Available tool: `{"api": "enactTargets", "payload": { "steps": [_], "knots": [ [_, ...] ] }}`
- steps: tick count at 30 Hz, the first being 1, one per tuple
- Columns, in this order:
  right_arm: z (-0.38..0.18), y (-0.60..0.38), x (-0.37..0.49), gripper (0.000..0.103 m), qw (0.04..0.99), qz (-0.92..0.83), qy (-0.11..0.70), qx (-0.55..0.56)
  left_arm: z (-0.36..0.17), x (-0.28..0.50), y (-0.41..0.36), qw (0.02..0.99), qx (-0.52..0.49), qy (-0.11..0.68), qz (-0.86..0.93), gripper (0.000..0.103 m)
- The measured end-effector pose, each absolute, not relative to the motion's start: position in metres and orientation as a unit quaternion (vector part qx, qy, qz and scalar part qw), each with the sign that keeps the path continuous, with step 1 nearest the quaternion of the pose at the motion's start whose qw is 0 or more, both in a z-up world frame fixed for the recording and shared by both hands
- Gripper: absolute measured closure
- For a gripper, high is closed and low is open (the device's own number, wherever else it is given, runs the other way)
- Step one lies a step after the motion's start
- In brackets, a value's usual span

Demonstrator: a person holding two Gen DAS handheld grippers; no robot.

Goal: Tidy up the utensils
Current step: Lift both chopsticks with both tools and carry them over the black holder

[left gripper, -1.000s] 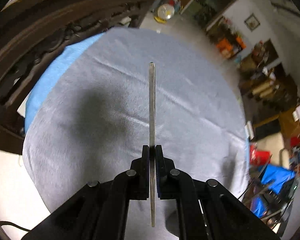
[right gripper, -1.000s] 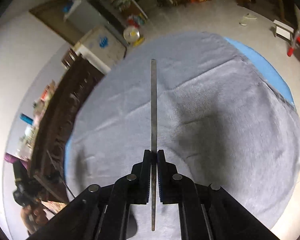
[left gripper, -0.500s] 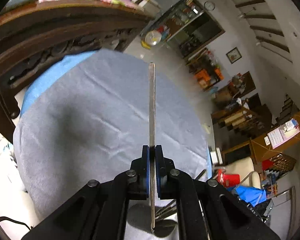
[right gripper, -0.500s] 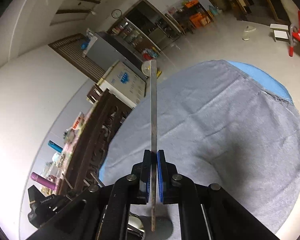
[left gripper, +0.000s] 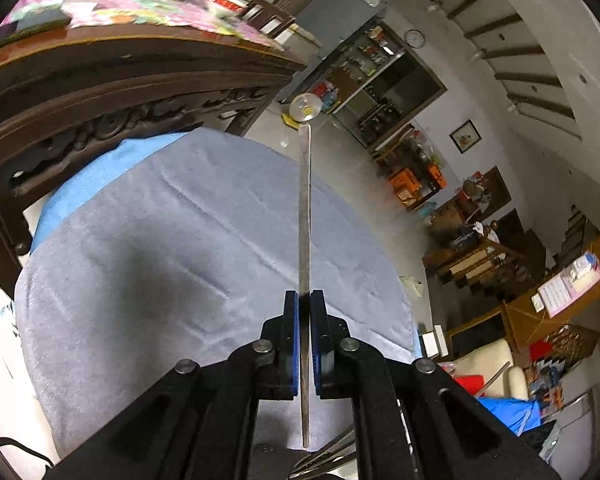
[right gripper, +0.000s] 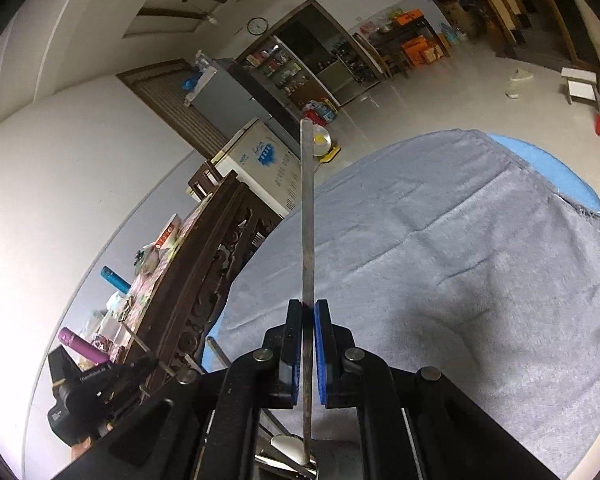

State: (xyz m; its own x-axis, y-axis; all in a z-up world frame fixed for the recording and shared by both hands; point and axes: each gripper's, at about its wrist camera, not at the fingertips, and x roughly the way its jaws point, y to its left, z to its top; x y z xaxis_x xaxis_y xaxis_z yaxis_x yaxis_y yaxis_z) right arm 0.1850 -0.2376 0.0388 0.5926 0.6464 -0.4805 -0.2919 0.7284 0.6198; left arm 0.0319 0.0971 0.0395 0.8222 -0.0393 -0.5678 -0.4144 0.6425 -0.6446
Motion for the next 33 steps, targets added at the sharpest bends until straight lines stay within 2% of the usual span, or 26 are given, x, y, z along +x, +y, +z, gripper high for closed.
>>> {"api": "enactTargets", "payload": {
  "steps": [17, 33],
  "knots": [
    [0.036, -0.22, 0.162, 0.096, 0.872, 0.279, 0.353, 0.194, 0.058, 0.02, 0.068, 0.896, -0.351, 0.261, 0.076, 0.098],
    [0.029, -0.214, 0.151, 0.096, 0.877, 0.282, 0.35, 0.172, 0.043, 0.02, 0.035, 0.908, -0.293, 0.294, 0.061, 0.098]
  ]
}}
